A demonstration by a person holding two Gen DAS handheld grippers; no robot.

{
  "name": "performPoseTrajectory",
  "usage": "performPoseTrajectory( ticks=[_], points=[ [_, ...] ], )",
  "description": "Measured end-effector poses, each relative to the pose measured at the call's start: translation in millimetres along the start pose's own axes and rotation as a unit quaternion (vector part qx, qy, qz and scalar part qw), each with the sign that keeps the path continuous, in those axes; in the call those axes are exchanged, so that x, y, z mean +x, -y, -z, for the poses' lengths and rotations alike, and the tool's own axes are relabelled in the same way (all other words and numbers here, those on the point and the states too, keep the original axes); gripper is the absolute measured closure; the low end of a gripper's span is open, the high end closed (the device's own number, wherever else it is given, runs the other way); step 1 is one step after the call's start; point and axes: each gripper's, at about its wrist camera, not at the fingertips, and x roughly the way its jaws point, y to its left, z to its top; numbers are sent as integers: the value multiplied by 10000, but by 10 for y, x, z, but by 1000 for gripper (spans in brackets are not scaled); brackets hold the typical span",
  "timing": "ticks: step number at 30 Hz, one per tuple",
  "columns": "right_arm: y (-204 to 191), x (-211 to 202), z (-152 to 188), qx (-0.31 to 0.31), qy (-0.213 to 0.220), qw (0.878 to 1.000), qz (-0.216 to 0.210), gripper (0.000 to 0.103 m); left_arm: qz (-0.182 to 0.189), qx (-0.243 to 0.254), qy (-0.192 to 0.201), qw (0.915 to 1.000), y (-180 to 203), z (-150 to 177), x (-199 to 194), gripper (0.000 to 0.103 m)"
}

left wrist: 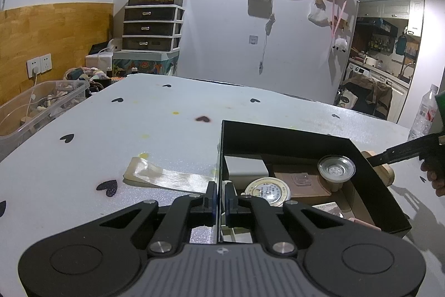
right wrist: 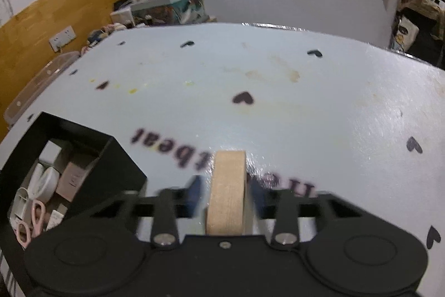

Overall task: Organize rigid objects
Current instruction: 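Close the right tool on the wooden block and lift it, then carry the wooden block into the black box and release it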

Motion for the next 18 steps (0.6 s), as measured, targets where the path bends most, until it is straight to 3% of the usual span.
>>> performPoseTrajectory(
  ticks=[6,11,18],
  points=[
    [-52,-152,106,-153,45,9999,7,78,7,32,16,10000,17,10,1,99],
    [-175,-509,107,-141,356,9993,-44,78,57,32,35,10000,-9,21,13,99],
    [-646,-961,57,-53,652,9972,-353,78,155,10,72,9999,-58,37,12,100]
  ],
)
